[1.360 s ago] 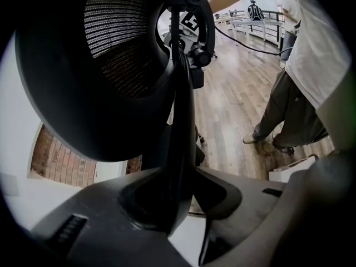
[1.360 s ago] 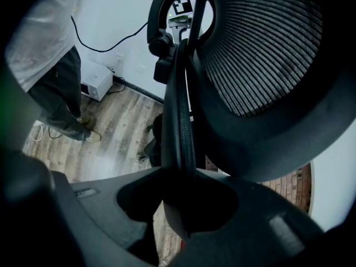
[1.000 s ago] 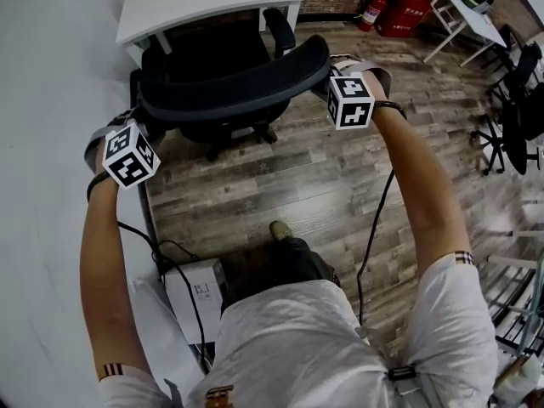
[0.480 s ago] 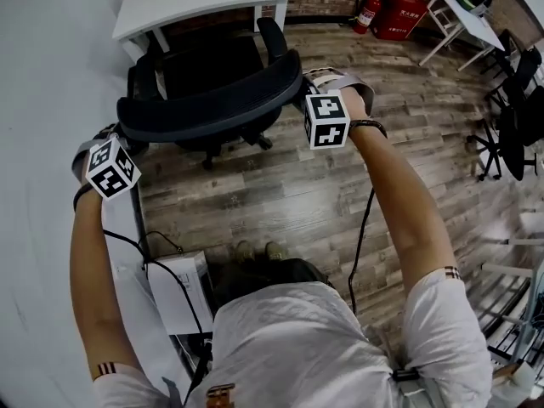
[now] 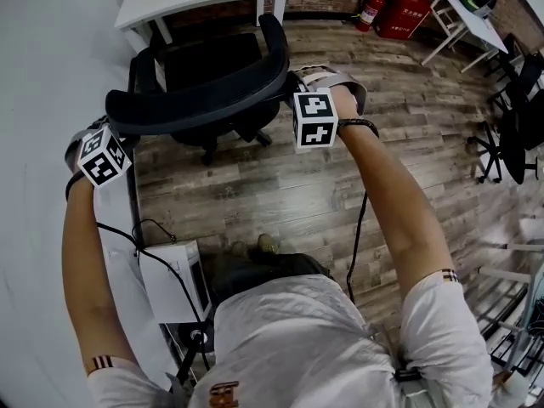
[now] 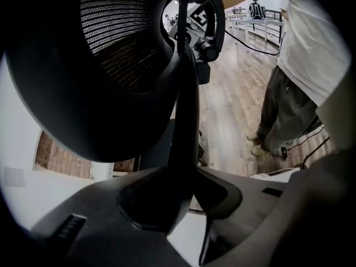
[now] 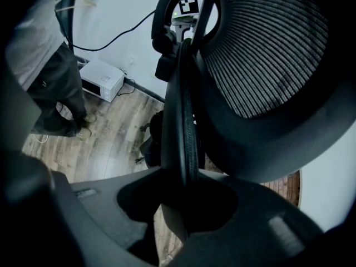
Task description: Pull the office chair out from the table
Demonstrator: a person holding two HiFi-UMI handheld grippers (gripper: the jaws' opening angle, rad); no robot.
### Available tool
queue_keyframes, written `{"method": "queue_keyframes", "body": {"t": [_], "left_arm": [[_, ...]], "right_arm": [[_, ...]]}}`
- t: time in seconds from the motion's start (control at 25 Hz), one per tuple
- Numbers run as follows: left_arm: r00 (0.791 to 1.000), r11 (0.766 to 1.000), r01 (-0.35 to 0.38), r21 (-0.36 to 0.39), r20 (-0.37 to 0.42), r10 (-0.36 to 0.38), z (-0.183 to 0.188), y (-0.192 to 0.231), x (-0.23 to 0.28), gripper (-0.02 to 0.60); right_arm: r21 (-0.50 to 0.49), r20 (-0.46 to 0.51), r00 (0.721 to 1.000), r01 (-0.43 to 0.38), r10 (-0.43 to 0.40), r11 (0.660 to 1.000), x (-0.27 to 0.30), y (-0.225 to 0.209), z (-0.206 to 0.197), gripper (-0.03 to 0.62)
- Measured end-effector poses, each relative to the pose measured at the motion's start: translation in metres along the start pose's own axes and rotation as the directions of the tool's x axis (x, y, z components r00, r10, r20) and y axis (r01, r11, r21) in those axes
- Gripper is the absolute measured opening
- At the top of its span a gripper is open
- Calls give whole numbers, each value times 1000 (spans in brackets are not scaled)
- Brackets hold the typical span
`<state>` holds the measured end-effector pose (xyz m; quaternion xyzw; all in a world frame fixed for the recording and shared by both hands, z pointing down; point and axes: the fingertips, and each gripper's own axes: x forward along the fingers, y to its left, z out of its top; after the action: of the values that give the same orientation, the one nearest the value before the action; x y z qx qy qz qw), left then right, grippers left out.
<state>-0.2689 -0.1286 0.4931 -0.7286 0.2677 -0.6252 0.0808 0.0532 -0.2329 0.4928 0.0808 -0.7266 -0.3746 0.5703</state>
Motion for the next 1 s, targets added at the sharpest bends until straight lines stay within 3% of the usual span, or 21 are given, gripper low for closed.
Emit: {"method": "queue_keyframes", "body": {"t": [0.32, 1.0], "left_arm": [[1000, 1000, 5, -2, -9, -5, -1, -1, -6, 137], [998, 998, -31, 57, 53, 28, -1, -50, -33, 137]], "right_arm": [[3, -9, 1000, 1, -1, 1000, -8, 2, 3, 112], [39, -50, 999, -12, 14, 999, -47, 53, 20, 112]]}}
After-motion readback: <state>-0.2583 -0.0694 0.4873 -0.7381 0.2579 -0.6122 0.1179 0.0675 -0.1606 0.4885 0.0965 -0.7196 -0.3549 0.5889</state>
